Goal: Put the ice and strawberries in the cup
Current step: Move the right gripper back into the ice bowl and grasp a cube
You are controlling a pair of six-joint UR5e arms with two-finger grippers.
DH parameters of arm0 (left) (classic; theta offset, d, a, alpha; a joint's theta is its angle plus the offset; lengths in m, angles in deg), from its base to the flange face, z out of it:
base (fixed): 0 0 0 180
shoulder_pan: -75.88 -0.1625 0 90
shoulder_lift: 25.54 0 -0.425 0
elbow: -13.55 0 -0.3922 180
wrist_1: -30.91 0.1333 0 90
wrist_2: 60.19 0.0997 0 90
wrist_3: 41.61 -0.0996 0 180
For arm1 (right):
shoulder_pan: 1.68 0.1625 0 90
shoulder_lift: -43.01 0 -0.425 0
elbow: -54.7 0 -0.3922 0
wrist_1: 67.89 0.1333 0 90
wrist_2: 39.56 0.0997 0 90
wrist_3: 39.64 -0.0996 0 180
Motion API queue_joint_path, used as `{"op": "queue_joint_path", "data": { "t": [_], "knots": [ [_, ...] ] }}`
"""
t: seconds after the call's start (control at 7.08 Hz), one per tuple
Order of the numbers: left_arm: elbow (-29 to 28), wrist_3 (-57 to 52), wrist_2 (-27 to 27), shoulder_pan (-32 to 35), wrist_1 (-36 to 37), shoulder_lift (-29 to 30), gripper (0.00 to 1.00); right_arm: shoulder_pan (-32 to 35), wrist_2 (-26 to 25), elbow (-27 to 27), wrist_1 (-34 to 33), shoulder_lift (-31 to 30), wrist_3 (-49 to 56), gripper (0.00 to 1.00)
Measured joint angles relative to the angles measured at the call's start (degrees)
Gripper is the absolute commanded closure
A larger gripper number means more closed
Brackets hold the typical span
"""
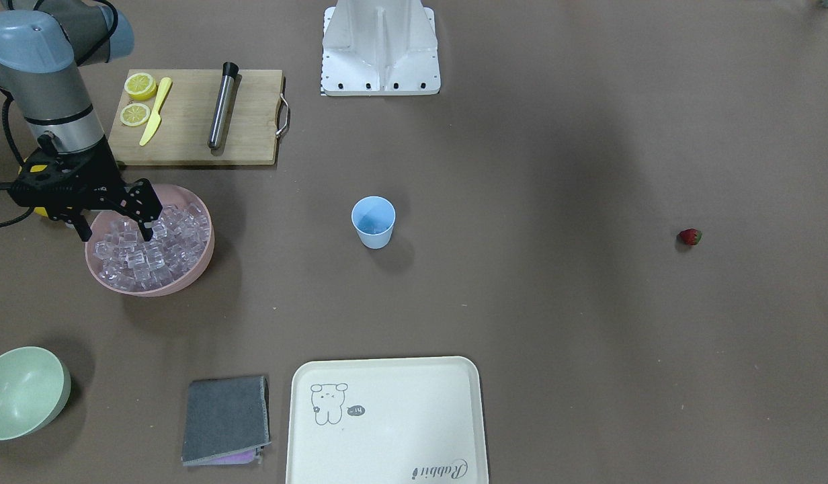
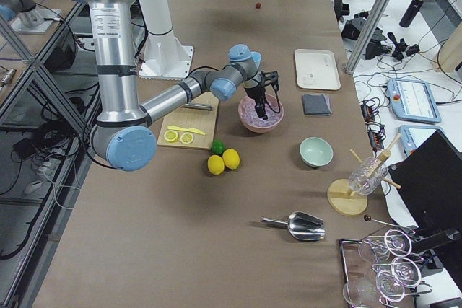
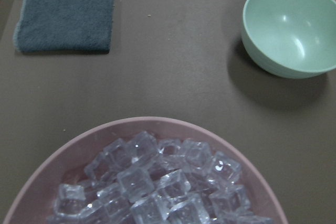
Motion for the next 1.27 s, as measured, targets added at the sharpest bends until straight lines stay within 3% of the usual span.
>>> {"op": "queue_joint_path", "data": {
  "t": [0.42, 0.99, 1.13, 1.27],
  "knots": [
    [0.04, 0.0, 0.03, 0.04, 0.02, 0.36, 0.02, -3.17, -0.87, -1.29, -0.01, 1.03, -0.26, 0.02],
    [0.35, 0.0, 0.07, 0.07, 0.09, 0.51, 0.02, -5.8, -3.31, -2.56, -0.08, 0.47, -0.27, 0.39],
    [0.35, 0.0, 0.08, 0.08, 0.09, 0.52, 0.02, -5.96, -3.41, -2.81, -0.09, 0.44, -0.27, 0.76],
    [0.41, 0.0, 0.07, 0.08, 0.09, 0.52, 0.02, -6.03, -3.45, -2.9, -0.09, 0.43, -0.27, 0.99]
  ]
}}
